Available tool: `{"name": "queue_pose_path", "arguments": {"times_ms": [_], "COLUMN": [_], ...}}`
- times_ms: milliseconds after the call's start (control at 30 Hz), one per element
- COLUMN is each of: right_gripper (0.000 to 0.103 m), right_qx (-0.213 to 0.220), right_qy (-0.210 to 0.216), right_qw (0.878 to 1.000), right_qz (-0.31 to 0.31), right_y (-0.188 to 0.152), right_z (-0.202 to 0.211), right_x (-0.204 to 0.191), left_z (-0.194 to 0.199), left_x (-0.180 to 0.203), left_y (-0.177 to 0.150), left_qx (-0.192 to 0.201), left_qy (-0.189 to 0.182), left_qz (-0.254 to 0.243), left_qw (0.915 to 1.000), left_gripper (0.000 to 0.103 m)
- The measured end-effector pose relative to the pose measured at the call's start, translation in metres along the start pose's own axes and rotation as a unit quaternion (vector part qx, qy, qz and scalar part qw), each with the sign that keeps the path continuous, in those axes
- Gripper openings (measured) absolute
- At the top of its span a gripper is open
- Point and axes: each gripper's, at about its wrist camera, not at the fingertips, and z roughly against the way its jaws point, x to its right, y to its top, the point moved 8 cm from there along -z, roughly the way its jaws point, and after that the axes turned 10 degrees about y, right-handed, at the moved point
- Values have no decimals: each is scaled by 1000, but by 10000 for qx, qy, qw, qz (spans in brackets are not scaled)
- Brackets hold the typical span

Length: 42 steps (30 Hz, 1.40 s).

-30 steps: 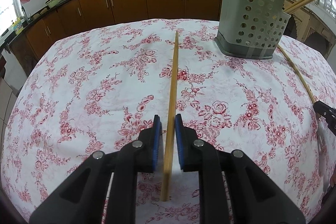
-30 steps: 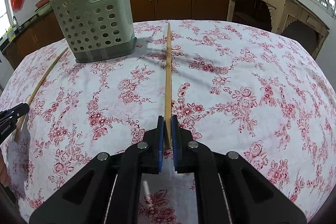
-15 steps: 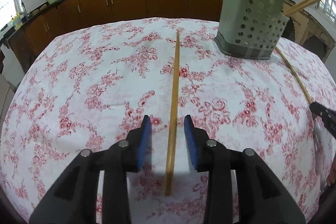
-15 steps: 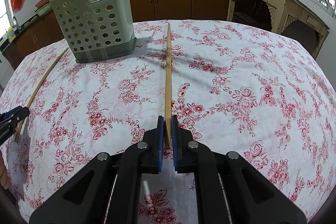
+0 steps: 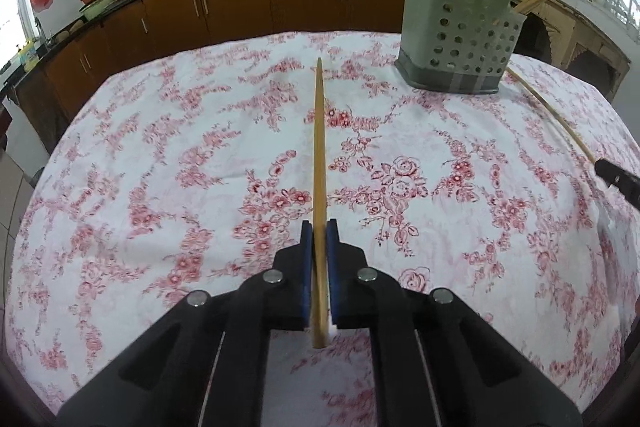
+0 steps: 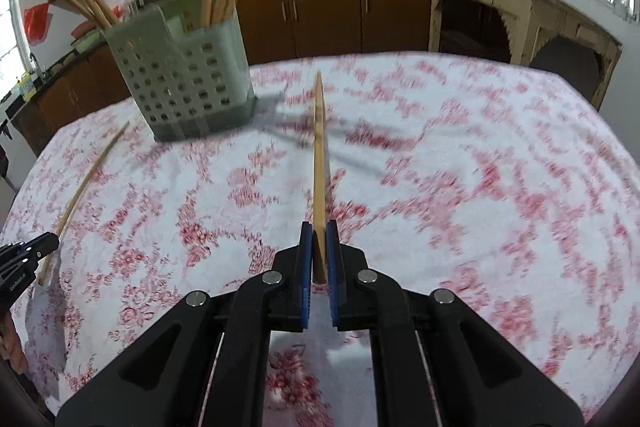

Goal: Organize utensils
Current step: 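Lift both held chopsticks upright and carry them over the green holder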

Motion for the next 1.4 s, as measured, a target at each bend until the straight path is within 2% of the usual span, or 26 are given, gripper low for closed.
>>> {"name": "queue_pose_path", "arguments": {"times_ms": [267, 467, 667, 933, 1233, 1400], "right_gripper": [8, 7, 7, 7, 7, 7], "right_qx": [881, 1453, 1807, 1990, 2065, 2154], "right_qy": [-57, 27, 210, 432, 509, 784], "right_qw": [9959, 9889, 9828, 9788, 9767, 9731], "right_qz": [191, 310, 309, 205, 291, 246], "right_y": [37, 70, 94, 112, 125, 148], "right_z": [63, 101, 125, 136, 146, 166], "right_x": [-2, -8, -13, -18, -31, -39], "left_z": [54, 99, 133, 155, 162, 182], "left_x": [-12, -22, -31, -30, -18, -12], "left_y": [32, 65, 96, 120, 128, 143], "left_qx": [715, 1347, 1824, 2069, 2130, 2299], "left_qy": [-29, -122, -201, -343, -453, -633], "left_qz": [-97, 11, 146, 308, 292, 312], "left_qw": [9974, 9908, 9829, 9773, 9756, 9706], "left_gripper": [8, 8, 8, 8, 8, 8]}}
